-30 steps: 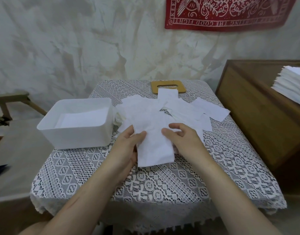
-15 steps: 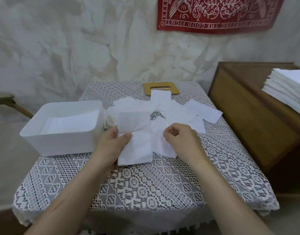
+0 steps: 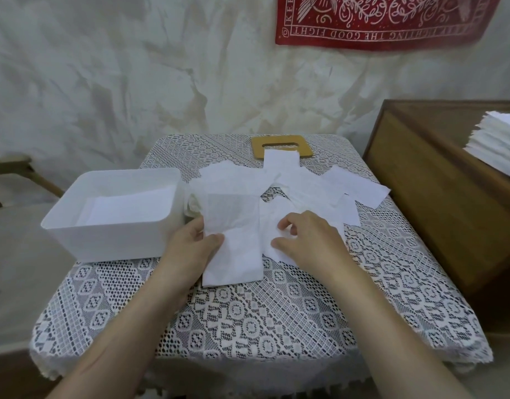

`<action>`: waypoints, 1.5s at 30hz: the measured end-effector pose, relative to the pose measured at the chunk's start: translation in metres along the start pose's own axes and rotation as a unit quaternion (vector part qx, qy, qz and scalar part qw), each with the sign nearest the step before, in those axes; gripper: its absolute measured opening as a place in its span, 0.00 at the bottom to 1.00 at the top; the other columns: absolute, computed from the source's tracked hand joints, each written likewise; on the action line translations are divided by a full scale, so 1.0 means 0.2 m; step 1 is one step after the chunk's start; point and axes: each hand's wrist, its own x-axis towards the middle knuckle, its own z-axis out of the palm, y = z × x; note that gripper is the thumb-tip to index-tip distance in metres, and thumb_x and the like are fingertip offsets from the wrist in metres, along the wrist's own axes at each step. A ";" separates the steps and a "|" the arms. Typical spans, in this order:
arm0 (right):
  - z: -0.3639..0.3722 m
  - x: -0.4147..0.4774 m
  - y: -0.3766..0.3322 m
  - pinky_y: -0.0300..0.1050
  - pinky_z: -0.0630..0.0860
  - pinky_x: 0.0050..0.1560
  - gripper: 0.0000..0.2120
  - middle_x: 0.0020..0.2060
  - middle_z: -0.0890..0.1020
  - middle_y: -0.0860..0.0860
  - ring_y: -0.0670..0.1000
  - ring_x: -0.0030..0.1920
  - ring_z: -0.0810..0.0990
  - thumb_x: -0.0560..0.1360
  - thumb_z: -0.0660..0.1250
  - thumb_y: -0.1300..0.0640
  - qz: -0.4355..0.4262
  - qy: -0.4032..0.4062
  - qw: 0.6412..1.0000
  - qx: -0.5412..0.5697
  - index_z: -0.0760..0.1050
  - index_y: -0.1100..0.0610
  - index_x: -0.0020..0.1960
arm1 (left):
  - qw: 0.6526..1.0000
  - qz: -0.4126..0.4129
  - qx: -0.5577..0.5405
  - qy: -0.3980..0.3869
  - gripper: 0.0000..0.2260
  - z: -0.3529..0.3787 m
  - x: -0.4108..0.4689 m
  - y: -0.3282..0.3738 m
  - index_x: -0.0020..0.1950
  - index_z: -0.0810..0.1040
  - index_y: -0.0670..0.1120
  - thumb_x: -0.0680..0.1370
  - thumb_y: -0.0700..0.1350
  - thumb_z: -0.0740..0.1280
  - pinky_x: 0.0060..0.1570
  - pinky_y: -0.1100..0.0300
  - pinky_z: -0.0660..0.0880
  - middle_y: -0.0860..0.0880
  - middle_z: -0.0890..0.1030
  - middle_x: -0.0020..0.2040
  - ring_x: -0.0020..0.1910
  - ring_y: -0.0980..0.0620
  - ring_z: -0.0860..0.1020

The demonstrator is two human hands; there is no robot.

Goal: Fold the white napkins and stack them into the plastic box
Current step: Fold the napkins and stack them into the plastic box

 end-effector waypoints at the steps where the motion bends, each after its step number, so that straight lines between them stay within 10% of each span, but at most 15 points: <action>1: 0.00 0.00 0.00 0.50 0.75 0.56 0.14 0.56 0.77 0.48 0.54 0.56 0.79 0.76 0.70 0.45 -0.002 -0.002 1.000 -0.004 0.78 0.47 0.60 | 1.000 0.002 0.006 0.002 0.11 0.00 0.00 0.00 0.56 0.81 0.51 0.82 0.36 0.66 0.43 0.58 0.83 0.50 0.88 0.51 0.47 0.50 0.87; 25: -0.10 -0.16 0.07 0.47 0.73 0.49 0.04 0.46 0.75 0.42 0.46 0.47 0.75 0.81 0.67 0.52 -0.135 0.037 0.990 0.008 0.76 0.48 0.47 | 1.000 -0.002 0.013 0.006 0.11 -0.03 -0.07 0.03 0.59 0.82 0.53 0.83 0.38 0.65 0.39 0.59 0.81 0.52 0.88 0.50 0.46 0.51 0.86; 45: -0.11 -0.15 0.12 0.50 0.77 0.50 0.21 0.49 0.79 0.50 0.58 0.52 0.80 0.76 0.70 0.42 0.083 0.010 0.996 -0.011 0.67 0.50 0.63 | 1.000 0.000 0.028 -0.013 0.09 0.06 -0.06 0.01 0.57 0.82 0.51 0.84 0.39 0.65 0.47 0.51 0.81 0.53 0.88 0.51 0.48 0.50 0.87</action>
